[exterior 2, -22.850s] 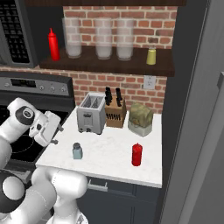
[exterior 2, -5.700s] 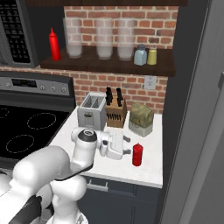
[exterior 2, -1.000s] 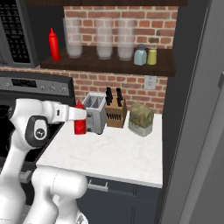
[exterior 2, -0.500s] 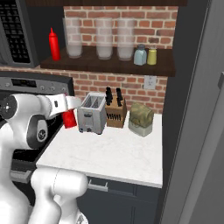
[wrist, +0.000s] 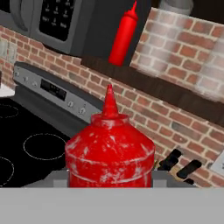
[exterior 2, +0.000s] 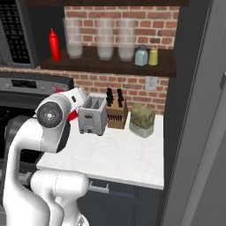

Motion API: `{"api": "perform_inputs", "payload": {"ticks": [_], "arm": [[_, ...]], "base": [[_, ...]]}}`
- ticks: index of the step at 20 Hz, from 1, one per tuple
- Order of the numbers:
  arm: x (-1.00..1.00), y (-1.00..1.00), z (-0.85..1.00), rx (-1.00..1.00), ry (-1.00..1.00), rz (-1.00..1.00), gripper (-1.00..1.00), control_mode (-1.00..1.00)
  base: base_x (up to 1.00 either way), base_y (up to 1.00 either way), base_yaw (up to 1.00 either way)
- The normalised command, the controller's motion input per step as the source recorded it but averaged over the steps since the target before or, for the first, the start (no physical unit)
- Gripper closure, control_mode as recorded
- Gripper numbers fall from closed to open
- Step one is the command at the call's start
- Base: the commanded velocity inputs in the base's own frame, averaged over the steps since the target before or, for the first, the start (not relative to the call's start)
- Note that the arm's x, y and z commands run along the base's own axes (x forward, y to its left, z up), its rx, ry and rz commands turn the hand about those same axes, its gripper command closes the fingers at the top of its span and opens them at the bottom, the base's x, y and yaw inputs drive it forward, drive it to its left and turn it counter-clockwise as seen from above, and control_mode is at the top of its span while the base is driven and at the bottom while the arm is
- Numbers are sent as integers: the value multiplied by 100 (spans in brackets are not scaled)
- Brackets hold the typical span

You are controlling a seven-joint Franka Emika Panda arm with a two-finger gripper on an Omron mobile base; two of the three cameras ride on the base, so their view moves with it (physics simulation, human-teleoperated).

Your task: Put the shaker and condiment bottle from the counter next to their counterparts in the cabinet.

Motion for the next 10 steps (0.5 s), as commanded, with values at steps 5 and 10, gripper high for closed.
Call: {"api": "perform_inputs", "payload": {"ticks": [5, 10], "arm": [[-1, 20, 41, 14, 0, 39, 100, -100], [-4, 25, 45, 15, 6, 30, 100, -100]], "base": [[0, 0, 0], [0, 0, 0]]}}
